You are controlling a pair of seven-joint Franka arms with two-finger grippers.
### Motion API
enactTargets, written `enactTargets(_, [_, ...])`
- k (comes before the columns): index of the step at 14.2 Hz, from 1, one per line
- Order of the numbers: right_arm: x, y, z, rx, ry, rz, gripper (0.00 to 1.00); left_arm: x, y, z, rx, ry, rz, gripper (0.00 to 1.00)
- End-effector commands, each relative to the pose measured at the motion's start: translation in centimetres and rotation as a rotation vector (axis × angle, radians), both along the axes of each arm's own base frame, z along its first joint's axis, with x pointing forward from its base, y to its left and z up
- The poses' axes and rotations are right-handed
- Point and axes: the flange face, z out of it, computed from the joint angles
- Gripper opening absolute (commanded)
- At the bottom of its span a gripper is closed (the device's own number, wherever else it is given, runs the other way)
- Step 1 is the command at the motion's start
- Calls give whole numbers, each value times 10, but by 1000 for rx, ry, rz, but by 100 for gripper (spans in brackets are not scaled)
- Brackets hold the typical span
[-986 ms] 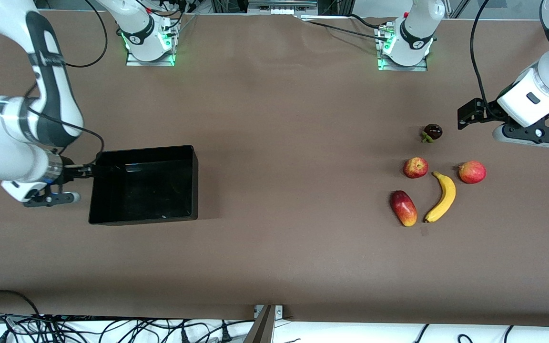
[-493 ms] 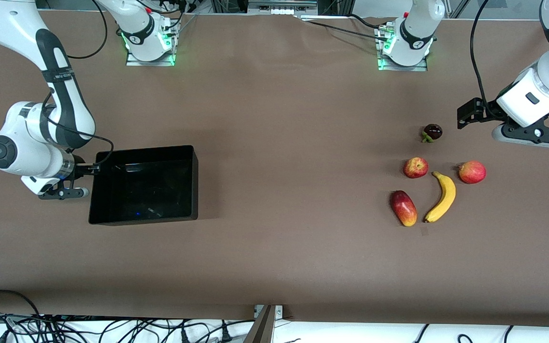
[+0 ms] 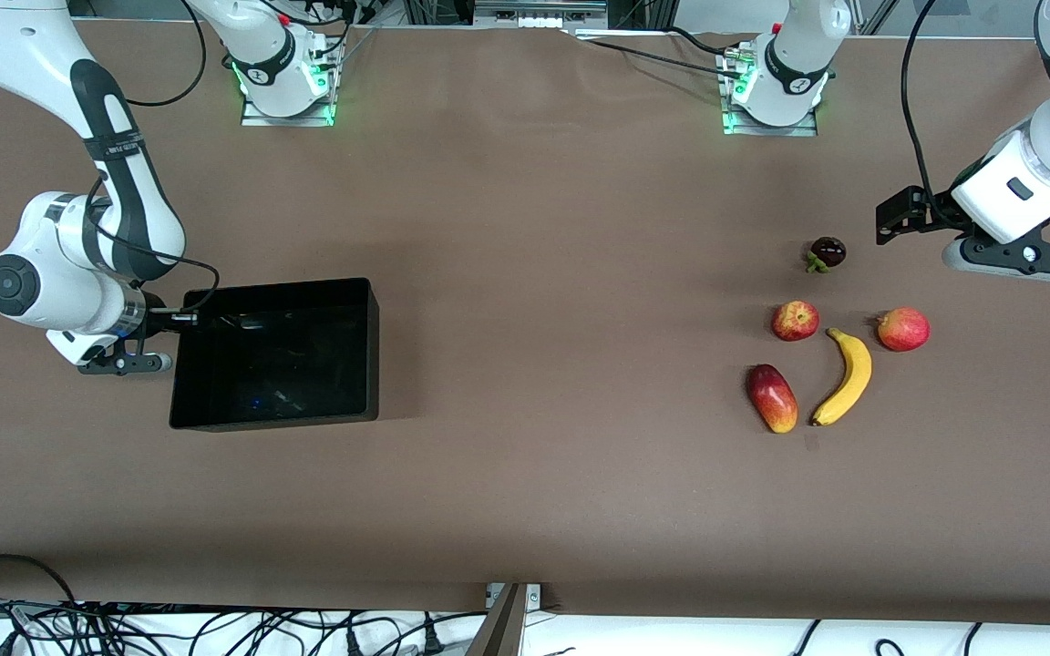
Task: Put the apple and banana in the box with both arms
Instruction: 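Grasp the black box wall with the right gripper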
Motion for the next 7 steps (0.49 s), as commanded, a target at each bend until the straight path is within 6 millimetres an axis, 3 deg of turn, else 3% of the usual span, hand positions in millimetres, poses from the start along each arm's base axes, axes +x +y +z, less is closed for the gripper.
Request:
enactTargets(1, [3,-1,13,20,-31,11,0,2,2,4,1,6,-21,100])
enactTargets(5, [25,9,46,23,-73,40,0,2,2,4,1,6,-19,100])
enactTargets(7, [44,38,77,44,-81,81,0,2,2,4,1,6,-19,100])
